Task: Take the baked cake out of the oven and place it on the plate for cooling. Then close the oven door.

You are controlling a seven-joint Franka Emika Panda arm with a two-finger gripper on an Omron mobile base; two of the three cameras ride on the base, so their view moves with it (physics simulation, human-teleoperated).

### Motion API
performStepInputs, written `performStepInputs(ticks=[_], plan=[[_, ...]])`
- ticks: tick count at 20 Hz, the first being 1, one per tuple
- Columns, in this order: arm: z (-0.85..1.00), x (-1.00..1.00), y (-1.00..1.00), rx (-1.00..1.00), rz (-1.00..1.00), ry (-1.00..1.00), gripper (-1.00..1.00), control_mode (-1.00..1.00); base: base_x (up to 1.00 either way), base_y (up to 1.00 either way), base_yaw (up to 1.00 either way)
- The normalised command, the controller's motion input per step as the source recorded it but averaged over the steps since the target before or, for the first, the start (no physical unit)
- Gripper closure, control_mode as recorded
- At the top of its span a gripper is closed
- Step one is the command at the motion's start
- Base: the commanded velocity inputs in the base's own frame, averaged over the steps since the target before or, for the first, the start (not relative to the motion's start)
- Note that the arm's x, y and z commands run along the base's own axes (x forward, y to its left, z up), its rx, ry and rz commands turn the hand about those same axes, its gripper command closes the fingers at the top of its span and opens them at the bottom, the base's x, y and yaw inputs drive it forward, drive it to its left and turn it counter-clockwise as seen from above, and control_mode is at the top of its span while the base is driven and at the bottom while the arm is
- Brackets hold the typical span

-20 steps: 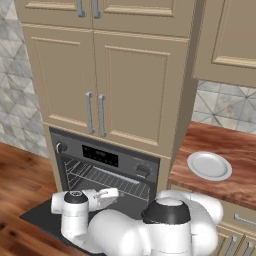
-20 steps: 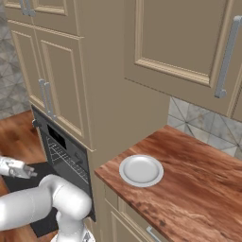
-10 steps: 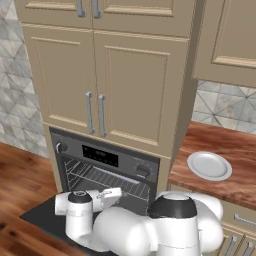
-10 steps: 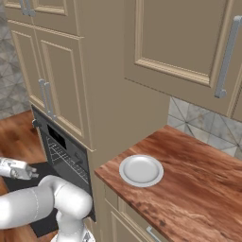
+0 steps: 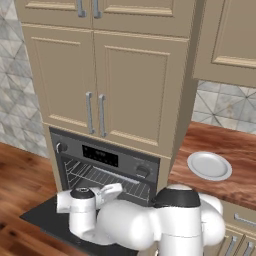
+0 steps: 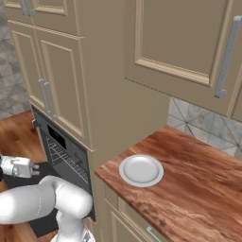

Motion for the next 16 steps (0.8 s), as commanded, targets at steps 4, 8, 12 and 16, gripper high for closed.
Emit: performStepInputs(ticks=[4, 8, 12, 16], plan=[[-0.04, 0.00, 0.17, -0.12, 0.19, 0.09, -1.00, -1.00, 0.00, 0.00, 0.00], [0.00, 0.16, 0.00, -0.03, 0.15, 0.20, -1.00, -1.00, 0.00, 0.00, 0.00], [0.00, 0.37, 0.00, 0.00, 0.11, 0.25, -1.00, -1.00, 0.00, 0.00, 0.00], [-0.03, 0.31, 0.00, 0.00, 0.07, 0.15, -1.00, -1.00, 0.00, 0.00, 0.00]])
